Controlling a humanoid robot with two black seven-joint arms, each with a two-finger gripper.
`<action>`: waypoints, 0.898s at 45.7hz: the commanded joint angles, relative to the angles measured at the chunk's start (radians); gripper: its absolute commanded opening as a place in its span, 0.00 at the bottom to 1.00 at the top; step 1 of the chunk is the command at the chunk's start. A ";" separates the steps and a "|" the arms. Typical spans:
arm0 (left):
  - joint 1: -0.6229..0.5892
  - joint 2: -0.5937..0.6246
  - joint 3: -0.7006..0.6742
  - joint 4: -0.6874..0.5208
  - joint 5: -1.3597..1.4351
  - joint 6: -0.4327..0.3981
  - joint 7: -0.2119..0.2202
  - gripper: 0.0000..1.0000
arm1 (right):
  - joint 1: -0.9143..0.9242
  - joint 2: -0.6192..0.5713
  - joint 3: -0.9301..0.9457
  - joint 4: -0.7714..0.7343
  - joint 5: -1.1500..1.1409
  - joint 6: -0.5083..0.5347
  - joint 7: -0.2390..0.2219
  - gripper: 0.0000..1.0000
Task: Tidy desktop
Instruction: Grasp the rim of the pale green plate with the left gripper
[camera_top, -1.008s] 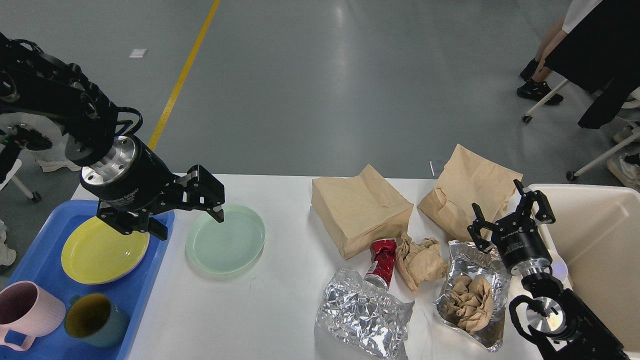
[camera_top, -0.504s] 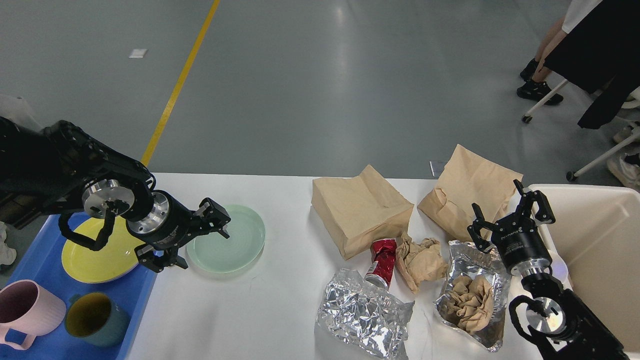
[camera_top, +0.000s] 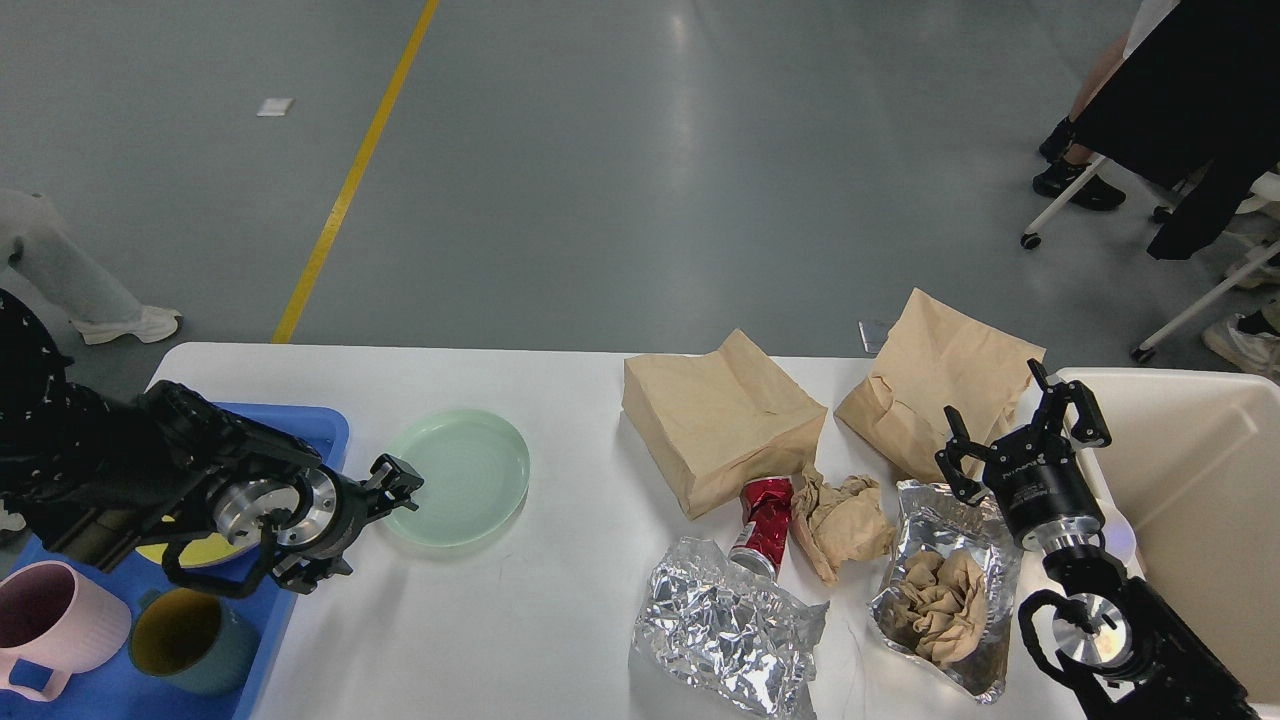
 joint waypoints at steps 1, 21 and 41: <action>0.102 0.000 -0.116 0.079 0.002 0.068 0.042 0.94 | 0.000 -0.001 0.000 0.000 0.000 0.000 0.000 1.00; 0.234 0.006 -0.227 0.243 0.062 0.076 0.032 0.90 | 0.000 0.001 0.000 0.000 0.000 0.000 0.001 1.00; 0.272 -0.008 -0.262 0.294 0.067 0.075 0.035 0.41 | -0.001 0.001 0.000 0.000 0.000 0.000 0.000 1.00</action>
